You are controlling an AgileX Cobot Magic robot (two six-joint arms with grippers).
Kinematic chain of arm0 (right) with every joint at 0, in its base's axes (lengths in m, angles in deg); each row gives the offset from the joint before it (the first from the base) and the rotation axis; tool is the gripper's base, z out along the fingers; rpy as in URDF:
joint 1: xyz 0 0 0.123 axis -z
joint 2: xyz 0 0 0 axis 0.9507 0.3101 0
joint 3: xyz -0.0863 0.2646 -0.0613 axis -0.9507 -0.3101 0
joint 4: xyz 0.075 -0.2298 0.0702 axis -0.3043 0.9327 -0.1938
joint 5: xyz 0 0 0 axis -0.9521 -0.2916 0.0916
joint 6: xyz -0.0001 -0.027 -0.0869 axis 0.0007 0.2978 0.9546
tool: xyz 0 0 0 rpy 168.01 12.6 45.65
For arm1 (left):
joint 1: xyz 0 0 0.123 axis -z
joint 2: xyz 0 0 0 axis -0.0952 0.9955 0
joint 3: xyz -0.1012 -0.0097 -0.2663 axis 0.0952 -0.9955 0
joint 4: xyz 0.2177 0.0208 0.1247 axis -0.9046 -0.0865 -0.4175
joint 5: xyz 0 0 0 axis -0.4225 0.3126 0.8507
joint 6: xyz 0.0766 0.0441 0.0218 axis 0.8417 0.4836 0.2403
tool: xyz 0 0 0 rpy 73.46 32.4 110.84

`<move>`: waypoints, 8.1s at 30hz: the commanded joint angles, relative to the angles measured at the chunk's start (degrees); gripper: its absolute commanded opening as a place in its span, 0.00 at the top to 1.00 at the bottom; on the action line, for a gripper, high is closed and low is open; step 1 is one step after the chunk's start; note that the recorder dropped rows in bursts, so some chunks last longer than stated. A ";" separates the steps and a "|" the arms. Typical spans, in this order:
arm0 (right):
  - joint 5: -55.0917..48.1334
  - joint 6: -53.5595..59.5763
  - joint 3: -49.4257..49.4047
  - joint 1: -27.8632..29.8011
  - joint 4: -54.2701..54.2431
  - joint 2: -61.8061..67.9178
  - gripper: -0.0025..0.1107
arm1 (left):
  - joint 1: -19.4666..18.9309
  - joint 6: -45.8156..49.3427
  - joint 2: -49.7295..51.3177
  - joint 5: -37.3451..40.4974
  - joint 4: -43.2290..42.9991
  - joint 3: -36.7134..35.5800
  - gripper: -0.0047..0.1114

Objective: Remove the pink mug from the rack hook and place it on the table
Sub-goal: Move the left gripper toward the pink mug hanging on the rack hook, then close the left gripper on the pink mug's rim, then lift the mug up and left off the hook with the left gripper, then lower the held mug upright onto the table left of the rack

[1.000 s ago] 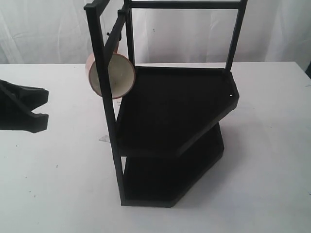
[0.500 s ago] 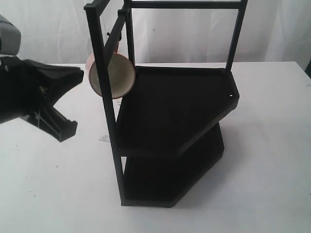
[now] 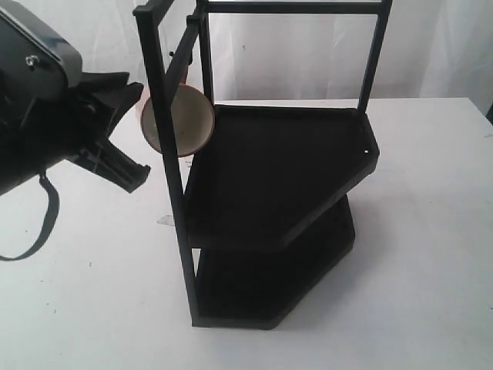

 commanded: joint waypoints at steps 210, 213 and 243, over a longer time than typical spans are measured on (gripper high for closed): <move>0.50 -0.60 -0.04 0.33 0.23 -0.25 0.98 | -21.41 -21.36 19.04 69.87 -12.75 28.74 0.96; 0.50 -0.60 -0.04 0.33 0.23 -0.25 0.98 | -21.41 -21.36 19.88 67.89 -10.60 28.74 0.96; 0.50 -0.60 -0.04 0.33 0.23 -0.25 0.98 | -21.41 -16.77 29.51 63.74 -5.50 28.74 0.96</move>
